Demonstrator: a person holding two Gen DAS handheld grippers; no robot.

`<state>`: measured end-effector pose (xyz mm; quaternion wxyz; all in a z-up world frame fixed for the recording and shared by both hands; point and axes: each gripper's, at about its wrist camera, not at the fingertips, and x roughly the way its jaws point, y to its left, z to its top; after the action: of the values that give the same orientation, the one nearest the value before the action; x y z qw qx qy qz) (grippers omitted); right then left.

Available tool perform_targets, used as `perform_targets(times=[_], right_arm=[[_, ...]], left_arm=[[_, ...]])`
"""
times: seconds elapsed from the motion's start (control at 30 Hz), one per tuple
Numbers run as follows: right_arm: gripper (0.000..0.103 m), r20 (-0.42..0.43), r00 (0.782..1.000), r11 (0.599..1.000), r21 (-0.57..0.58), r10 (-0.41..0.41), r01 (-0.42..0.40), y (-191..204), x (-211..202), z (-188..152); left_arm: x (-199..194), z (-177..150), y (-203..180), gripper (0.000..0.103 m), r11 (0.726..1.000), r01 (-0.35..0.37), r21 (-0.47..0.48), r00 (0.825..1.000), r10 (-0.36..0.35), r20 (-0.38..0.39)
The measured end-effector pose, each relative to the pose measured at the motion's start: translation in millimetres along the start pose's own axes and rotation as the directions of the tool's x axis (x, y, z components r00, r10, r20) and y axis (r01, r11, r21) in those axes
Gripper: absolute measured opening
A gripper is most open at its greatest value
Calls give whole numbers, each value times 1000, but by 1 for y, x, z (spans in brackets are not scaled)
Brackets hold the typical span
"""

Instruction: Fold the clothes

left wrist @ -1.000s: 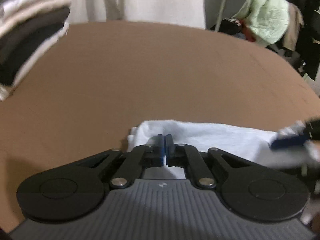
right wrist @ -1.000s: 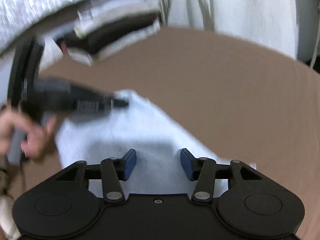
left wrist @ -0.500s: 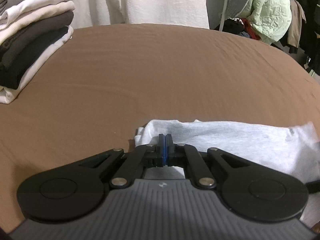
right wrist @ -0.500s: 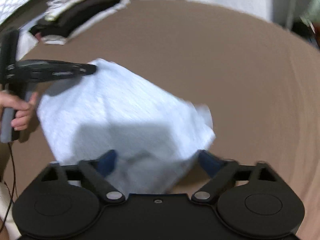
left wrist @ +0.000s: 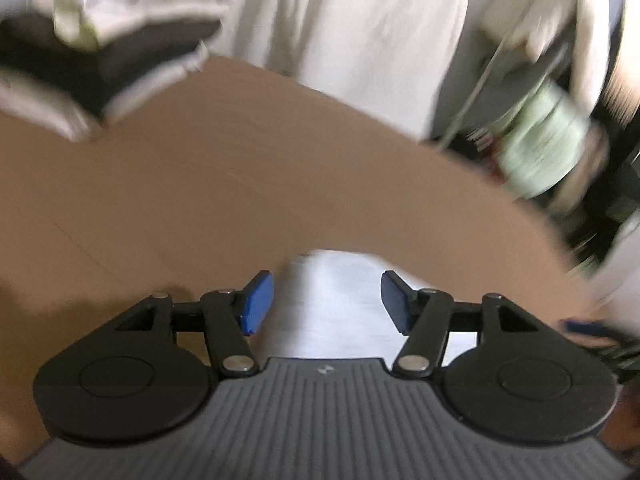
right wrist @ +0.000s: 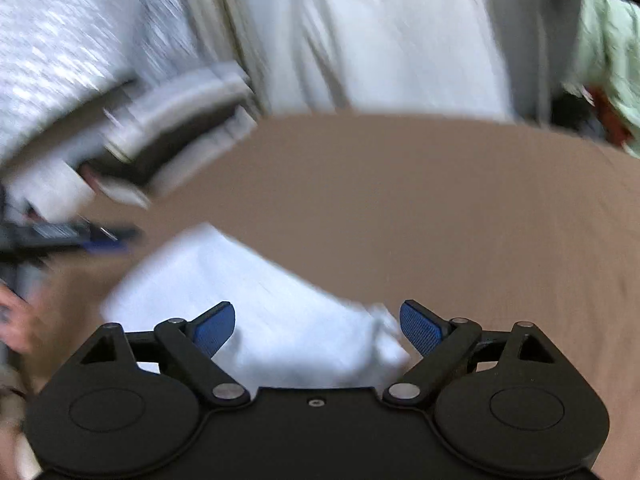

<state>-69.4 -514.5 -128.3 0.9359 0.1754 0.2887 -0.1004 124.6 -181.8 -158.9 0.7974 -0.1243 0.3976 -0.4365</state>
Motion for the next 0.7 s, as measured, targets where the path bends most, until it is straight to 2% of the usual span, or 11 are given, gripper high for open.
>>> perform_targets(times=[0.07,0.1,0.17,0.2,0.27,0.37,0.47,0.53,0.6,0.67,0.7], right_arm=[[90,13,993,992,56,115,-115,-1,4,3],[88,-17,992,990,61,128,-127,0,13,1],[78,-77,985,986,73,155,-149,3,32,-2],[75,-110,988,993,59,108,-102,3,41,-6],[58,-176,984,1000,26,11,-6,3,59,-13],[51,-207,976,995,50,-73,85,-9,70,-16],[51,-205,970,983,98,-133,155,-22,59,-16],[51,-204,969,974,150,-139,171,-30,49,-18],[60,-200,973,961,221,-119,163,-37,37,-20],[64,-198,973,943,282,-122,175,-44,23,-22],[64,-180,980,932,333,-87,144,-49,17,-26]], left_arm=[[11,-2,-3,57,998,55,-34,998,-56,-27],[16,-4,-5,57,996,78,-46,996,-80,-40],[29,-9,-17,57,999,19,26,995,-17,-98],[35,-13,-24,57,995,-39,88,990,51,-130],[45,-27,-35,54,955,-187,229,961,226,-160],[42,-34,-37,55,912,-278,301,941,322,-107],[28,-23,-28,55,888,-376,266,915,402,-48],[13,-16,-15,58,928,-334,165,934,349,-71],[-1,-18,1,61,972,-233,35,963,235,-131],[-11,-25,17,75,984,-143,-106,976,122,-183],[-13,-30,26,76,977,-117,-177,975,80,-207]])
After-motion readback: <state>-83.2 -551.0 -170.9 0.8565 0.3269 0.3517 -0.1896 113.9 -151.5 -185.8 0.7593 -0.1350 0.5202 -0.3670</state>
